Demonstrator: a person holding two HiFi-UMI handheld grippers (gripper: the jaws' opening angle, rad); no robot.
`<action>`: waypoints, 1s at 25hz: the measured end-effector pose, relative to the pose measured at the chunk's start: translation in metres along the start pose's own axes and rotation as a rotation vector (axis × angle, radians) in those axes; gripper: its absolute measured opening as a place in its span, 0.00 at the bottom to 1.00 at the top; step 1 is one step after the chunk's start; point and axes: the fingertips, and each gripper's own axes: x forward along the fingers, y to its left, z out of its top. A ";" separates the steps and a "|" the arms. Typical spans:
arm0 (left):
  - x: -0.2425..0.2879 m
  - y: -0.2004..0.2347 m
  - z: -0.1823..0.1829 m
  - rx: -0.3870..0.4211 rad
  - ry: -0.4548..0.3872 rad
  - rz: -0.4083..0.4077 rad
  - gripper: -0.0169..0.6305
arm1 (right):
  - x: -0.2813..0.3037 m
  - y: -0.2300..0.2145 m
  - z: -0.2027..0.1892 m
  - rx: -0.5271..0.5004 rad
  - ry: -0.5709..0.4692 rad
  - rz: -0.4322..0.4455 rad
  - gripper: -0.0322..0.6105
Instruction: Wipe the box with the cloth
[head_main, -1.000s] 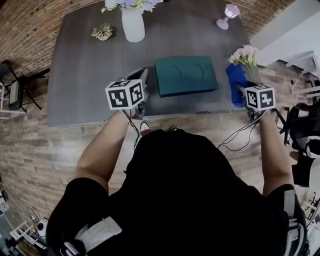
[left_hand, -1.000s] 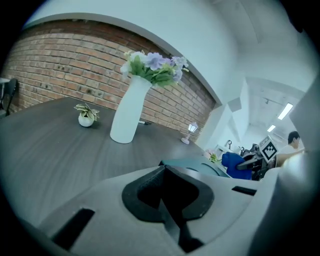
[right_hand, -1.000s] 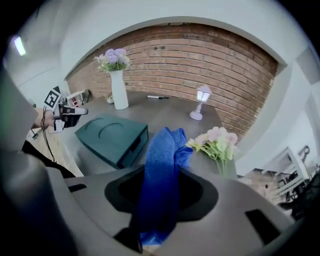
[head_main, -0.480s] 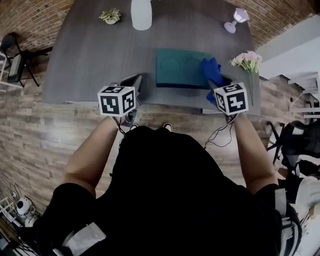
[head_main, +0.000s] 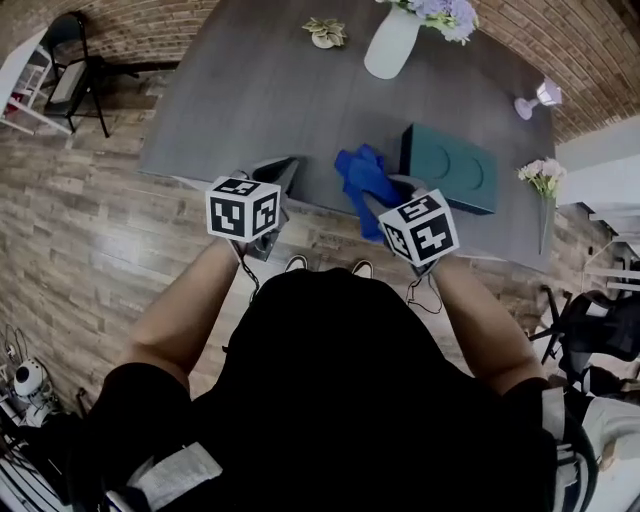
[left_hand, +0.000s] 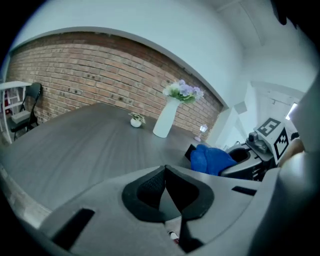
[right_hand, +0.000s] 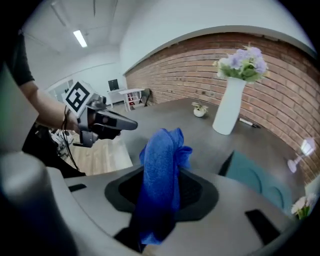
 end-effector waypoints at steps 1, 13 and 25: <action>-0.005 0.010 0.005 0.004 -0.005 -0.003 0.04 | 0.005 0.016 0.007 0.004 -0.006 0.019 0.28; 0.048 -0.046 0.013 0.099 0.060 -0.267 0.04 | -0.102 -0.078 -0.057 0.283 -0.033 -0.448 0.28; 0.071 -0.154 0.048 0.222 0.008 -0.346 0.04 | -0.192 -0.138 -0.129 0.433 -0.114 -0.611 0.27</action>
